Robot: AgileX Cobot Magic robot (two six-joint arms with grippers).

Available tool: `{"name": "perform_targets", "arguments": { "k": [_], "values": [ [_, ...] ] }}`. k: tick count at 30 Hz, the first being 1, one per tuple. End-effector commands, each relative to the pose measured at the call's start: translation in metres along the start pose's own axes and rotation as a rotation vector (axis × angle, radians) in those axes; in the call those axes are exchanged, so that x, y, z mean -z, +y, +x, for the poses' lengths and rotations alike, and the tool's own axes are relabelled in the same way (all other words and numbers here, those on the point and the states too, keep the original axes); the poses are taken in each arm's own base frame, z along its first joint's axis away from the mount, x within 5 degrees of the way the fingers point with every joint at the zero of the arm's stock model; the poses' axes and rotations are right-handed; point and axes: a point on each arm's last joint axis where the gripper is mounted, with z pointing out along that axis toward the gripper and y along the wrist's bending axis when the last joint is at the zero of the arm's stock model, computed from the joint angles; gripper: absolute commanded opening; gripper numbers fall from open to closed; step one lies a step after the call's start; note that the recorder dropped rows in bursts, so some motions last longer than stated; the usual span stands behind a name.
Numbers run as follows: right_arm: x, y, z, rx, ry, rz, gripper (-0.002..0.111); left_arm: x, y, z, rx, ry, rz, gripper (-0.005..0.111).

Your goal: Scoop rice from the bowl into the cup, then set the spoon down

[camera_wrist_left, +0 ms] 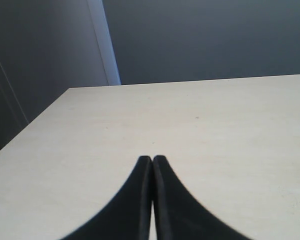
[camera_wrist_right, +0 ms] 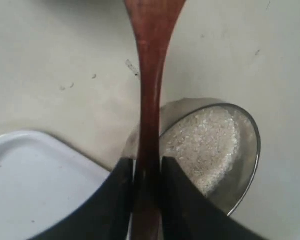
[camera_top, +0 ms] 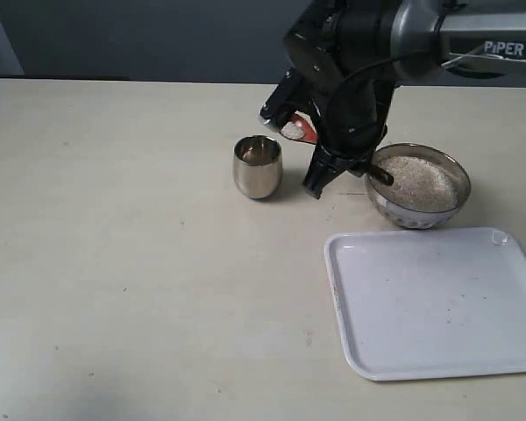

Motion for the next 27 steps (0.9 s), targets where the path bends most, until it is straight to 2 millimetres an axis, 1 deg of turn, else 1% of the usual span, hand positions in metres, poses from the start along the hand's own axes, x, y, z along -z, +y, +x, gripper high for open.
{"name": "perform_targets", "arguments": {
  "k": [1,8,13,18,27],
  "values": [
    [0.003,0.005,-0.009,0.045,-0.023,0.041,-0.001,0.001,0.0,-0.002,0.003,-0.018,0.003,0.0],
    [0.001,0.015,-0.025,0.066,-0.043,0.045,-0.001,0.001,0.0,-0.002,0.003,-0.018,0.003,0.0],
    [-0.002,0.014,-0.026,0.085,-0.034,0.076,-0.001,0.001,0.0,-0.002,0.003,-0.018,0.003,0.0],
    [0.0,0.012,-0.027,0.112,-0.037,0.137,-0.001,0.001,0.0,-0.002,0.003,-0.018,0.003,0.0],
    [0.001,0.009,-0.029,0.12,-0.05,0.167,-0.001,0.001,0.0,-0.002,0.006,-0.018,0.004,0.0]
  ]
}}
